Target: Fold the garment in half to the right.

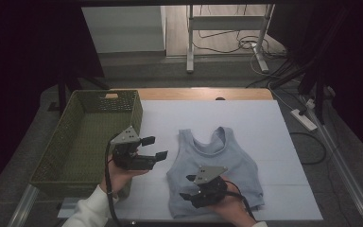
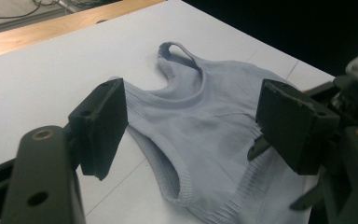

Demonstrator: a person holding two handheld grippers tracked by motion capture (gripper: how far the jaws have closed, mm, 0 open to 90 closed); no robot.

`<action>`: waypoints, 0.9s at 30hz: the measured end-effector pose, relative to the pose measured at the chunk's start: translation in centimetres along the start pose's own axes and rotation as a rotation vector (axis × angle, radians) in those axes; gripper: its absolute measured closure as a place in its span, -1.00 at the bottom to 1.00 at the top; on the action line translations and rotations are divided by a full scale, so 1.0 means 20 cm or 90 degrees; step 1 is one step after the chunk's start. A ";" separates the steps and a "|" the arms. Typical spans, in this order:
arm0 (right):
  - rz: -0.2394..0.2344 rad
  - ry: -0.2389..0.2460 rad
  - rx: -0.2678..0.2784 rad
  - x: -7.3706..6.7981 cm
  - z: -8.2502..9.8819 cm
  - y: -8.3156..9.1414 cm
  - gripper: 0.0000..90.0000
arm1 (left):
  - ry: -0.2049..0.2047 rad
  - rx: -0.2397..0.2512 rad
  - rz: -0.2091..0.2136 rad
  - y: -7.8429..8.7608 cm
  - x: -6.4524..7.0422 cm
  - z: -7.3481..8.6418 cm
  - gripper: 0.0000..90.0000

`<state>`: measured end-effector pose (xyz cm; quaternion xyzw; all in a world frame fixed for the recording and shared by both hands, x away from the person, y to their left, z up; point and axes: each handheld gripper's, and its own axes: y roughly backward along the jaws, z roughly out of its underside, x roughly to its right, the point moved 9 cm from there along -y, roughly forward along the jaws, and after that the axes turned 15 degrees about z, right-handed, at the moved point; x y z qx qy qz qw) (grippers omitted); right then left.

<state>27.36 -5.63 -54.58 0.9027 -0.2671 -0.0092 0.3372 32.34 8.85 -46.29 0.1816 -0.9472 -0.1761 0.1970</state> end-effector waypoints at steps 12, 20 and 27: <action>-0.040 0.034 -0.011 -0.16 -0.01 -0.03 -0.15 | -0.001 -0.008 -0.003 0.00 0.01 0.02 -0.43; -0.083 0.056 -0.025 -0.30 0.00 -0.06 -0.15 | -0.001 -0.008 -0.004 -0.01 0.01 0.02 -0.43; -0.092 0.090 -0.060 -0.35 0.05 -0.11 -0.17 | -0.004 -0.012 -0.004 -0.02 0.01 0.02 -0.43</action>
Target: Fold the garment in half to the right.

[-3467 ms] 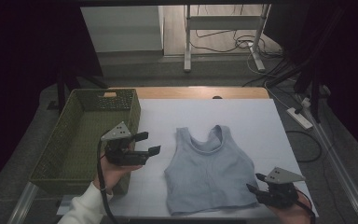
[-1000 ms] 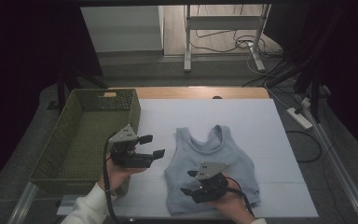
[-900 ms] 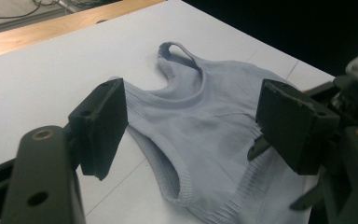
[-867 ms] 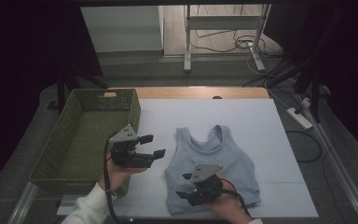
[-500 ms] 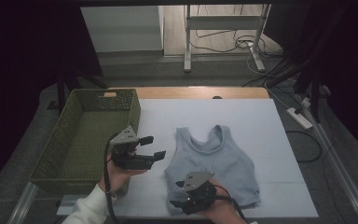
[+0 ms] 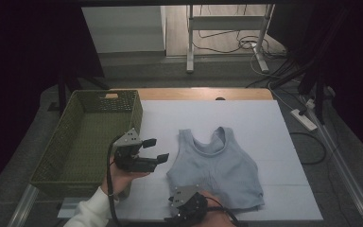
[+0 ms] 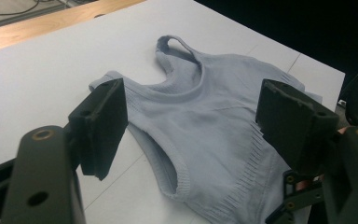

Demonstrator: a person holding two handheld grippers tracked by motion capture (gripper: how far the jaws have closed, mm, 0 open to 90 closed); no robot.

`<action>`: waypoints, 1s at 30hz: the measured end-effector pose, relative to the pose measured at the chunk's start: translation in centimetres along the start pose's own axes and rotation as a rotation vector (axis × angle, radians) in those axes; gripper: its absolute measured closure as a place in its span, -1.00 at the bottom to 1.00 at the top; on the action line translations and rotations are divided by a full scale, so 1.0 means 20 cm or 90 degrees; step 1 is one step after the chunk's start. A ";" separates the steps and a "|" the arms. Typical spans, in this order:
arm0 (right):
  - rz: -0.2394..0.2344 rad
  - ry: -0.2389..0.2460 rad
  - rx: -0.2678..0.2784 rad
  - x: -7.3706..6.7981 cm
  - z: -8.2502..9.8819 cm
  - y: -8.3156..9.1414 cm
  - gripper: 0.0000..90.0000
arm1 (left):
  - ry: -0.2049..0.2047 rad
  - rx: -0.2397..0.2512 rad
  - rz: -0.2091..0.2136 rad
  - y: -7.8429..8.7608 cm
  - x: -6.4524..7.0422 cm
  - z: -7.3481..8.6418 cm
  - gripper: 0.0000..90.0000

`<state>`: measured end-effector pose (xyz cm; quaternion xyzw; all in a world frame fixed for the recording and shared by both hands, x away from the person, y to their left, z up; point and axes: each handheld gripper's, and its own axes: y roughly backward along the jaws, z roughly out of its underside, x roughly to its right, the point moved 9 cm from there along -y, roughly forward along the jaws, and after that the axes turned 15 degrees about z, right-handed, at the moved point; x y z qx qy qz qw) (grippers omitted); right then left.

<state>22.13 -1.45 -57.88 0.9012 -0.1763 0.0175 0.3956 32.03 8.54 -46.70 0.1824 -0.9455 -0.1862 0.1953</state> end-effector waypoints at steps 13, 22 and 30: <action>0.031 0.028 -0.049 0.05 0.08 -0.05 -0.09 | -0.002 0.004 0.000 0.01 0.01 -0.01 -0.43; 0.087 0.055 -0.061 0.09 0.09 -0.04 0.22 | -0.005 0.005 0.001 0.01 0.02 -0.01 -0.43; 0.097 0.060 -0.061 0.12 0.09 -0.01 0.78 | -0.005 0.004 0.002 0.00 0.02 -0.01 -0.43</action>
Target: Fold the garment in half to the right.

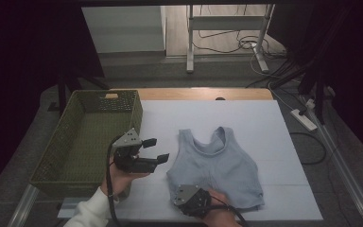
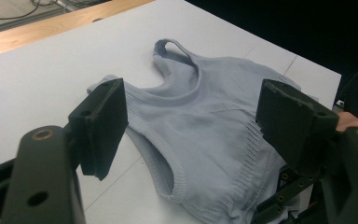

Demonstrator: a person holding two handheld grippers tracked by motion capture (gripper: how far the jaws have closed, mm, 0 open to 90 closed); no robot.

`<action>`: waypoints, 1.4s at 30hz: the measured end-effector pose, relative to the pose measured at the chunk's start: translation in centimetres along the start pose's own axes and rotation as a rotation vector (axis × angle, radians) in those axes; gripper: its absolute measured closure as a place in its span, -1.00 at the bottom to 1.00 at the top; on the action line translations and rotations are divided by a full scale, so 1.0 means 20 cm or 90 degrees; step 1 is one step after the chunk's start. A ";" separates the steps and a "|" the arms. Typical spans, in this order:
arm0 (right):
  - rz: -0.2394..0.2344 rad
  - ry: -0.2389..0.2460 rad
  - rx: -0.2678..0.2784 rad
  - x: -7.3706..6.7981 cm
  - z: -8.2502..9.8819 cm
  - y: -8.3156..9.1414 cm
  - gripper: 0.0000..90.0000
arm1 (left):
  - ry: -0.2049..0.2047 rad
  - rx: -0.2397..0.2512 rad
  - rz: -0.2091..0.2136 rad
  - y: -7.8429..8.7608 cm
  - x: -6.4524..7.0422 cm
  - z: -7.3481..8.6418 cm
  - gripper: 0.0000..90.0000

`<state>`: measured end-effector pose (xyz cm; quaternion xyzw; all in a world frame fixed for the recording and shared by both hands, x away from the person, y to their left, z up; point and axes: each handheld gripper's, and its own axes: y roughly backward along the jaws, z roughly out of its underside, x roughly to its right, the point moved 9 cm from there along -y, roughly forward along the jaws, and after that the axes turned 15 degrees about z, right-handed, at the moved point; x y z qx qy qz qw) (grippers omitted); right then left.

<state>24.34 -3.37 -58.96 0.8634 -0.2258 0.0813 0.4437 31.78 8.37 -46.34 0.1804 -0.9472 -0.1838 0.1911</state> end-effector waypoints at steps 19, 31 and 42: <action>-0.058 -0.085 0.133 -0.02 -0.16 0.16 0.81 | 0.013 -0.025 0.003 -0.12 0.00 0.03 -0.42; -0.067 -0.089 0.131 -0.02 -0.15 0.15 0.81 | 0.034 -0.036 -0.014 -0.18 -0.04 0.07 -0.44; -0.070 -0.085 0.126 -0.03 -0.14 0.14 0.80 | 0.052 -0.059 -0.022 -0.28 -0.11 0.10 -0.48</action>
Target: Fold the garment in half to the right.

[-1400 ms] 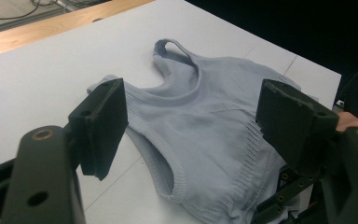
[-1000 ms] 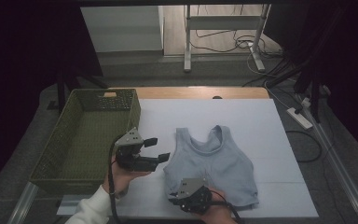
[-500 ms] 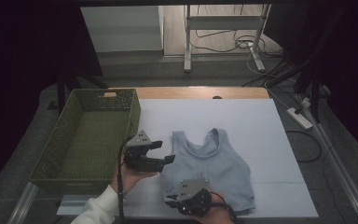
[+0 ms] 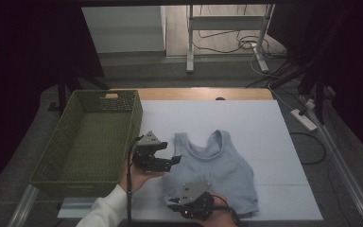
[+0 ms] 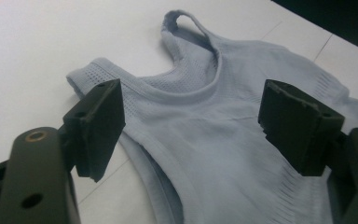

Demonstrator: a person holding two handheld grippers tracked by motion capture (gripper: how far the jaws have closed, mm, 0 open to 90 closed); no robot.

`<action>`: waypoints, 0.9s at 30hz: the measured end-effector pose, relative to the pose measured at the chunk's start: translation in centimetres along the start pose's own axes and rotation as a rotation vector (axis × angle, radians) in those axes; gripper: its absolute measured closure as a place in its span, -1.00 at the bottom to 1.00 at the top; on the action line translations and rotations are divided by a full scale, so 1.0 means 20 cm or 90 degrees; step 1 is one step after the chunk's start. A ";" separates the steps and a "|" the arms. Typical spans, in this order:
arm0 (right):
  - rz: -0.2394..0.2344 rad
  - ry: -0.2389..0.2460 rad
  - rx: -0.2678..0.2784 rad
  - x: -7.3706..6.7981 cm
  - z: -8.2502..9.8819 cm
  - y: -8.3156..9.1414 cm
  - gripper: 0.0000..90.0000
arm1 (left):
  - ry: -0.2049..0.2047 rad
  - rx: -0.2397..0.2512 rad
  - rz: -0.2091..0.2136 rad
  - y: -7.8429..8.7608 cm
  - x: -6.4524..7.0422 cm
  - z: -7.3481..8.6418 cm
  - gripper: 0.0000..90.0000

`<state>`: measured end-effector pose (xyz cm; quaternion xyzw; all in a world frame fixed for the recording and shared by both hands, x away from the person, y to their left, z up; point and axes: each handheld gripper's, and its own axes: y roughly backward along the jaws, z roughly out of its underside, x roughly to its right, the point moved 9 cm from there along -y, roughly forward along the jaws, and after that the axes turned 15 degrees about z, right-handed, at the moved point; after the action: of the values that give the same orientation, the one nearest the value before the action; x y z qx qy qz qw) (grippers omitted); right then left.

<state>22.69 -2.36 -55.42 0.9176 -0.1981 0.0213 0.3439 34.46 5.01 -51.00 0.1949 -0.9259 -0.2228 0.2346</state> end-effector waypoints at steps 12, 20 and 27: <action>-0.001 0.001 -0.005 0.00 0.01 0.00 0.80 | 0.053 -0.014 -0.006 -0.11 -0.17 0.02 -0.47; -0.002 0.002 -0.004 0.00 0.01 0.00 0.80 | 0.082 -0.032 -0.032 -0.18 -0.28 0.04 -0.37; -0.005 0.002 -0.008 -0.01 0.01 0.00 0.80 | 0.081 -0.060 -0.040 -0.25 -0.32 0.07 -0.37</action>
<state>22.56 -2.43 -55.71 0.9163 -0.1938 0.0199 0.3499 40.19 4.30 -56.89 0.2263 -0.8911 -0.2605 0.2946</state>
